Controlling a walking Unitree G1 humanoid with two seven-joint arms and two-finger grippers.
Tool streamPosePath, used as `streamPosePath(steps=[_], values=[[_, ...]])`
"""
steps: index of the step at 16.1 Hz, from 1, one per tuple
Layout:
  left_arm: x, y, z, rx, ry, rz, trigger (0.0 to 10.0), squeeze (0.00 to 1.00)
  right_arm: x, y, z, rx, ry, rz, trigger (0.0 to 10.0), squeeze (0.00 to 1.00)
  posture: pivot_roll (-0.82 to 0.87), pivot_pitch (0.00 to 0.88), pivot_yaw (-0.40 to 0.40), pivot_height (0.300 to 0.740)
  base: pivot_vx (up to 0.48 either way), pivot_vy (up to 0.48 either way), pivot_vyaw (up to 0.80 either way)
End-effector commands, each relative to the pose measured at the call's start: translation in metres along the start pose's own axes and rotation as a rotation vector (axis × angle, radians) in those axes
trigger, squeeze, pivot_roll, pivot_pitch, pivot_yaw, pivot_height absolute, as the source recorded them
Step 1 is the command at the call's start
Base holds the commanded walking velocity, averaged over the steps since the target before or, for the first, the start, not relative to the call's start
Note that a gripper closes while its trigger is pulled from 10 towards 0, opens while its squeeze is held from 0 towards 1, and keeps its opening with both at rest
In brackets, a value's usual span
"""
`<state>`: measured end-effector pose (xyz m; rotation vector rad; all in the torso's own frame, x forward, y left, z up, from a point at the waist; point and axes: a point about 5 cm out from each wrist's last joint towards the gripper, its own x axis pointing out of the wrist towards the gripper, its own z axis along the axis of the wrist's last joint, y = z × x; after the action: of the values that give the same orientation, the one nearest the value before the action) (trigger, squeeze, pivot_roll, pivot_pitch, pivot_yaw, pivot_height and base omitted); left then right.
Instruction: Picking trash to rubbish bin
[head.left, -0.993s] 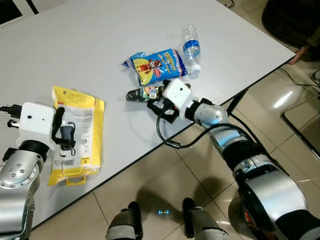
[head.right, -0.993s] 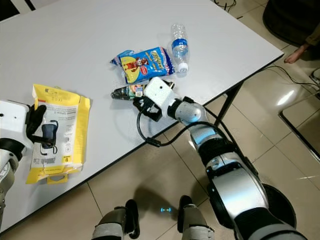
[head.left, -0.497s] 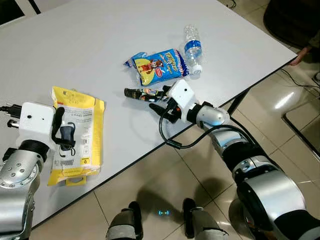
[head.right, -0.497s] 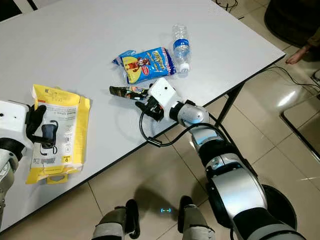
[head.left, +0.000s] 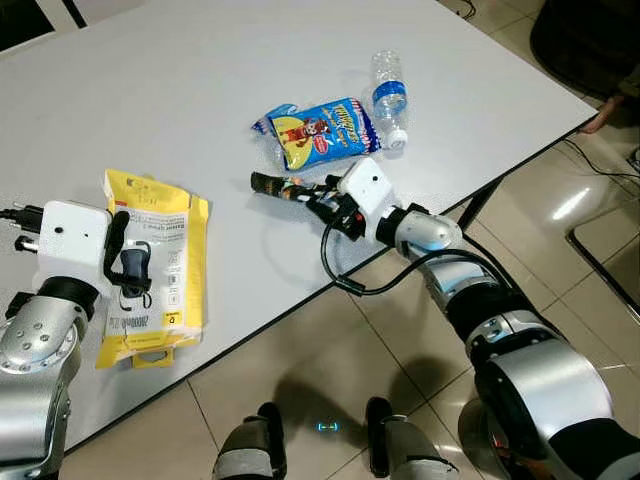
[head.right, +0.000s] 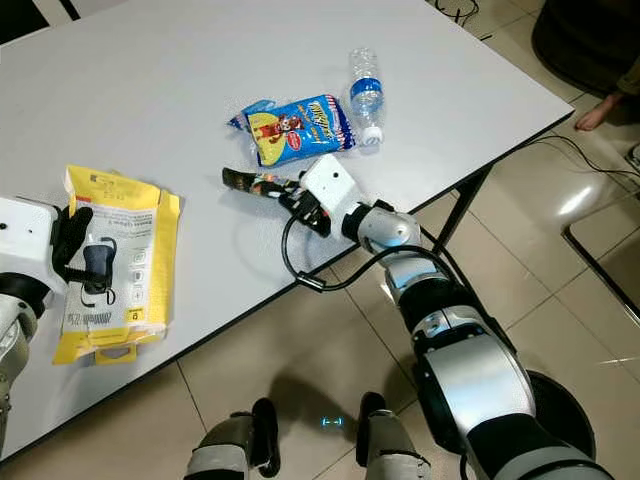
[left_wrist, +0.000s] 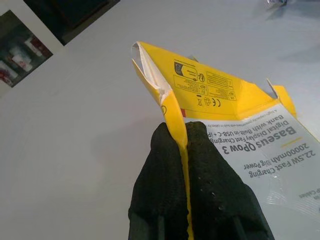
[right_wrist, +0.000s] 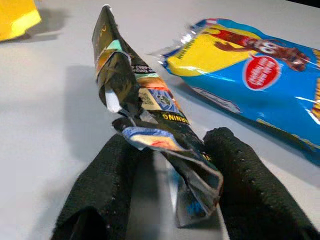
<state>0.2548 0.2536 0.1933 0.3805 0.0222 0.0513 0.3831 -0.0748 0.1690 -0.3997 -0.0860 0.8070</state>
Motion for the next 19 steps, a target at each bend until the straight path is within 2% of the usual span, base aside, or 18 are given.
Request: streamPosePath(steps=[1,3,8,11,15,19], values=[[0.001,0.0,-0.007,-0.003,0.033,0.004,1.5,0.0,-0.005,-0.002,-0.011,0.035,0.051,-0.024,0.0,0.0,0.08,0.291,0.06,0.74,0.0,0.0,0.0],[0.004,-0.002,-0.007,-0.002,0.028,0.012,1.8,0.0,-0.007,-0.009,-0.01,0.037,0.049,-0.057,0.0,0.0,0.07,0.275,0.059,0.74,0.0,0.0,0.0],[0.017,-0.009,-0.004,-0.034,-0.002,0.033,2.0,0.0,-0.009,-0.023,0.0,0.035,0.012,-0.135,0.0,0.0,0.04,0.222,0.064,0.74,0.0,0.0,0.0],[0.029,-0.014,0.0,-0.068,-0.031,0.051,1.6,0.0,-0.011,-0.028,0.003,0.05,-0.026,-0.178,0.0,0.0,0.02,0.188,0.068,0.74,0.0,0.0,0.0],[0.044,-0.028,0.006,-0.105,-0.068,0.029,1.8,0.0,-0.021,-0.034,0.001,0.04,-0.056,-0.188,0.0,0.0,-0.02,0.141,0.081,0.74,0.0,0.0,0.0],[0.046,-0.045,0.009,-0.135,-0.106,0.014,1.9,0.0,-0.032,-0.037,0.003,0.059,-0.11,-0.231,0.0,0.0,-0.05,0.124,0.078,0.74,0.0,0.0,0.0]])
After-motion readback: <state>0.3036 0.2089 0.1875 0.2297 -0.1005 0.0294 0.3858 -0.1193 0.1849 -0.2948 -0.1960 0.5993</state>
